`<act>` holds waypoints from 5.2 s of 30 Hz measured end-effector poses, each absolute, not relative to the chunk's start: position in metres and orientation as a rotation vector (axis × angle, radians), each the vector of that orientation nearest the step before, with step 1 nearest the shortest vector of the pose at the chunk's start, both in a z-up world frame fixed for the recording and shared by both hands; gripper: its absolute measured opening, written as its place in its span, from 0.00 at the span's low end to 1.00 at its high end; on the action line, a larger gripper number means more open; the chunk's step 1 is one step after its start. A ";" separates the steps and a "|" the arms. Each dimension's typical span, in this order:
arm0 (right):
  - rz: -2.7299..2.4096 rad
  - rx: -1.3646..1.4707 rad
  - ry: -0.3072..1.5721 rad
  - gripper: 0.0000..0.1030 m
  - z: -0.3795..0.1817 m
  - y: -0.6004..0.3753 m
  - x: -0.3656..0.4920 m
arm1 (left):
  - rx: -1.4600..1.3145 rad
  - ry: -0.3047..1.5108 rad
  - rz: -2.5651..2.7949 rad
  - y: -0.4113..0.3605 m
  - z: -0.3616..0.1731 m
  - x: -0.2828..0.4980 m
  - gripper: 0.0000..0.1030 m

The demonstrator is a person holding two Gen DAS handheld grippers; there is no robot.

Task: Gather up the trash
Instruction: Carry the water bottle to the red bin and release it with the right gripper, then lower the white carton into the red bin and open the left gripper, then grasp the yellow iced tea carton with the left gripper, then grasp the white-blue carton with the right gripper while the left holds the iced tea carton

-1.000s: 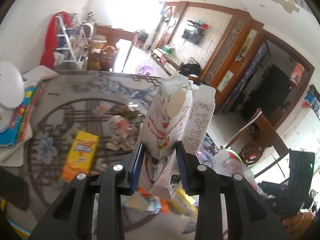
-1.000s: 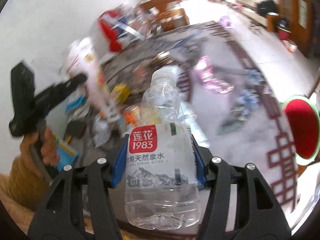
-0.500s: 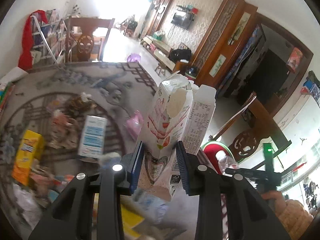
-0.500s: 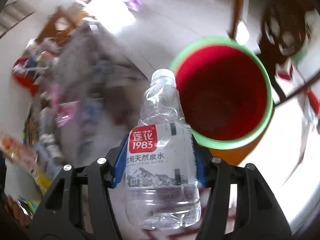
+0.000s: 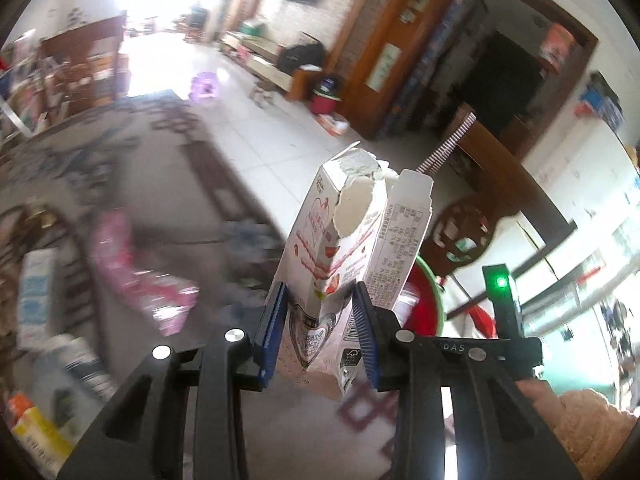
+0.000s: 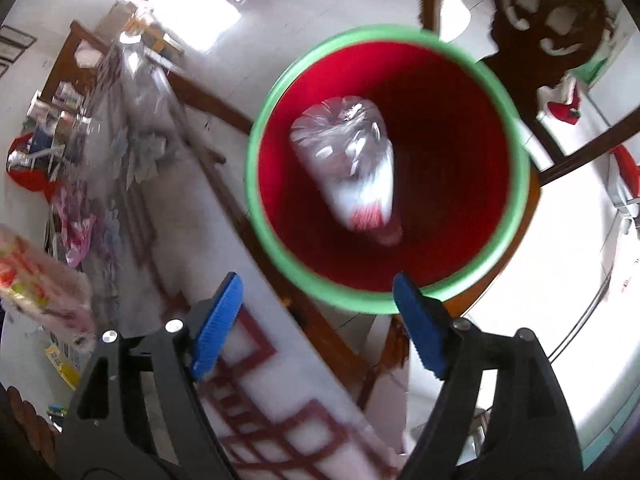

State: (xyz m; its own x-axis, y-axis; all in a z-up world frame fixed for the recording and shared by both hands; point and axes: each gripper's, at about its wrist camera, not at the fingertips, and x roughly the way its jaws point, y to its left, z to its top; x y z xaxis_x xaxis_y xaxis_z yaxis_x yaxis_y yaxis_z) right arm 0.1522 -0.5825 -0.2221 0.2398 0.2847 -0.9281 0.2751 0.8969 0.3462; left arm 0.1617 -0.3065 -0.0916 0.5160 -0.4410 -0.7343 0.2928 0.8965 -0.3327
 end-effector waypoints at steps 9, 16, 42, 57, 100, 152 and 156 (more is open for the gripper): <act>-0.148 0.503 1.160 0.75 -0.172 -0.646 0.128 | -0.119 0.998 -0.634 -0.401 -0.115 0.188 0.31; -0.187 0.454 1.113 0.75 -0.157 -0.654 0.114 | -0.110 0.989 -0.671 -0.431 -0.114 0.190 0.65; 0.144 0.197 1.055 0.78 -0.118 -0.460 0.131 | -0.312 0.812 -0.149 -0.165 -0.071 0.088 0.69; 0.244 0.119 1.067 0.78 -0.118 -0.307 0.095 | -0.352 0.821 -0.011 -0.013 -0.086 0.028 0.69; 0.187 0.088 1.076 0.84 -0.113 -0.270 0.077 | -0.362 1.076 0.141 0.111 -0.181 0.099 0.70; 0.358 -0.042 1.211 0.75 -0.174 -0.211 0.106 | -0.423 0.838 0.067 0.058 -0.093 0.019 0.60; 0.398 -0.076 1.187 0.57 -0.169 -0.206 0.097 | -0.421 0.832 0.061 0.053 -0.091 0.019 0.60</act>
